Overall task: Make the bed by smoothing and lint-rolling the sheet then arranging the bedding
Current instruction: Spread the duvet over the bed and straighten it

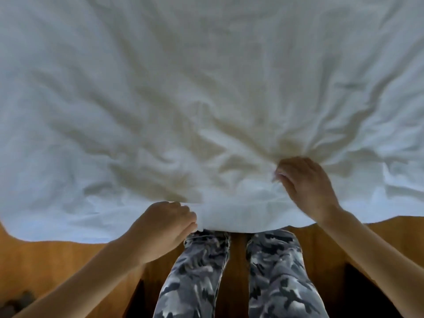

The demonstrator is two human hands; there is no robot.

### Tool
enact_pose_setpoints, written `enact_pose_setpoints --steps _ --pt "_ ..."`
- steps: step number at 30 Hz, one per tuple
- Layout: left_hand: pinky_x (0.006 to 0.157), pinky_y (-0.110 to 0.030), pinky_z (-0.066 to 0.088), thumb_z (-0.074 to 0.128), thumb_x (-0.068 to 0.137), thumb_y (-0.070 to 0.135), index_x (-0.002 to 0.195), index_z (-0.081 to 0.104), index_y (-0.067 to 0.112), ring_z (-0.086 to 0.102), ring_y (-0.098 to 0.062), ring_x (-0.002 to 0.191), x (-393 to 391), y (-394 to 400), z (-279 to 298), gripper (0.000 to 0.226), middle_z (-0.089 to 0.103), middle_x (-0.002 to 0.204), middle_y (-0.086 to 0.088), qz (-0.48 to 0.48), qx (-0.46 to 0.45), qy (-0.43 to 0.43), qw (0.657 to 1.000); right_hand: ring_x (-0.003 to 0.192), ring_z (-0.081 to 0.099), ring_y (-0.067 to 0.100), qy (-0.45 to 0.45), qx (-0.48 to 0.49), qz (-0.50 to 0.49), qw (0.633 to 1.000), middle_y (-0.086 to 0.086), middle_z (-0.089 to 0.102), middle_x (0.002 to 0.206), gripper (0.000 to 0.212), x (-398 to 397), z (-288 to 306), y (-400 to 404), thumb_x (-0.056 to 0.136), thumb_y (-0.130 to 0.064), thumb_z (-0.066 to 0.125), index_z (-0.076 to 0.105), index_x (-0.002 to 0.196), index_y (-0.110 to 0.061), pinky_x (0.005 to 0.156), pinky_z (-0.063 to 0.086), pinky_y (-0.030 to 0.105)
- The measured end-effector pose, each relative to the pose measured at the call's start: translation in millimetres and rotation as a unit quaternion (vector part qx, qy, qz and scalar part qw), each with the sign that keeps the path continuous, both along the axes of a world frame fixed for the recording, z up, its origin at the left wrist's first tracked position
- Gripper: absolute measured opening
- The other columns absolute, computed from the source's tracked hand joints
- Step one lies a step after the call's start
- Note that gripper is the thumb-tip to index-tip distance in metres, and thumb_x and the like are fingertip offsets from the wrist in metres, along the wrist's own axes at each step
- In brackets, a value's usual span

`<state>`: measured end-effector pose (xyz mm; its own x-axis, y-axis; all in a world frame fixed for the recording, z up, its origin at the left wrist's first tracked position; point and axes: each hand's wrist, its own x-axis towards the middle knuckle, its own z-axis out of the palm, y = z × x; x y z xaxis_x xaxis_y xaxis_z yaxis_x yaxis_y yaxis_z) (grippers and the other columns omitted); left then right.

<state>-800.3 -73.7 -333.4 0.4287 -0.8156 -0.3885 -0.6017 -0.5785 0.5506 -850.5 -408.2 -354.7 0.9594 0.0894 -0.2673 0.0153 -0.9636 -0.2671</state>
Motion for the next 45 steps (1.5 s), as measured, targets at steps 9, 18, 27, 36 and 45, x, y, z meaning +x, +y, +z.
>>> enact_pose_setpoints --steps 9,18,27,36,45 --pt "0.063 -0.033 0.051 0.050 0.089 0.018 0.121 0.057 0.012 0.060 -0.021 0.078 -22.9 26.7 -69.1 0.033 0.067 0.097 -0.007 -0.006 -0.081 -0.220 0.972 0.090 0.056 0.027 -0.135 0.036 0.132 0.981 0.010 0.061 0.101 0.030 -76.7 -53.2 87.8 0.091 -0.026 0.061 0.056 0.119 -0.015 0.082 0.048 0.038" --pt "0.071 -0.041 0.042 0.063 0.087 0.050 0.102 0.062 0.011 0.051 -0.032 0.089 -6.2 -6.0 -104.1 0.042 0.054 0.093 -0.012 -0.016 0.045 -0.333 0.942 0.076 0.054 0.024 -0.133 -0.045 0.132 0.981 0.003 0.060 0.075 0.035 -6.3 -82.3 93.2 0.079 -0.045 0.074 0.063 0.081 -0.013 0.066 0.043 0.031" --pt "0.072 -0.033 0.044 0.071 0.062 0.000 0.075 0.055 0.015 0.050 -0.021 0.071 -80.1 7.9 -70.3 0.026 0.053 0.076 -0.001 -0.063 -0.063 -0.095 0.991 0.055 0.055 0.013 0.093 0.185 0.202 0.957 -0.007 0.058 0.062 0.012 -80.9 -53.0 105.2 0.086 -0.017 0.069 0.061 0.078 -0.018 0.063 0.054 0.032" --pt "0.089 -0.036 0.044 0.052 0.095 0.018 0.102 0.056 0.008 0.060 -0.031 0.101 -27.5 1.7 -61.2 0.013 0.067 0.109 -0.017 0.057 -0.131 -0.250 0.958 0.114 0.050 0.026 -0.228 0.110 0.094 0.963 0.010 0.052 0.124 0.030 -60.2 -52.4 59.5 0.094 -0.030 0.057 0.053 0.119 -0.014 0.104 0.037 0.038" --pt "0.119 -0.048 0.013 0.062 0.085 0.016 0.148 0.024 0.007 0.023 -0.028 0.145 -48.8 -102.0 -89.5 0.074 0.019 0.155 -0.013 -0.183 -0.086 -0.237 0.950 0.137 0.034 0.038 -0.103 -0.093 0.169 0.976 0.022 0.036 0.148 0.050 -85.3 -70.7 -57.4 0.100 -0.040 0.042 0.040 0.142 -0.013 0.115 0.022 0.052"
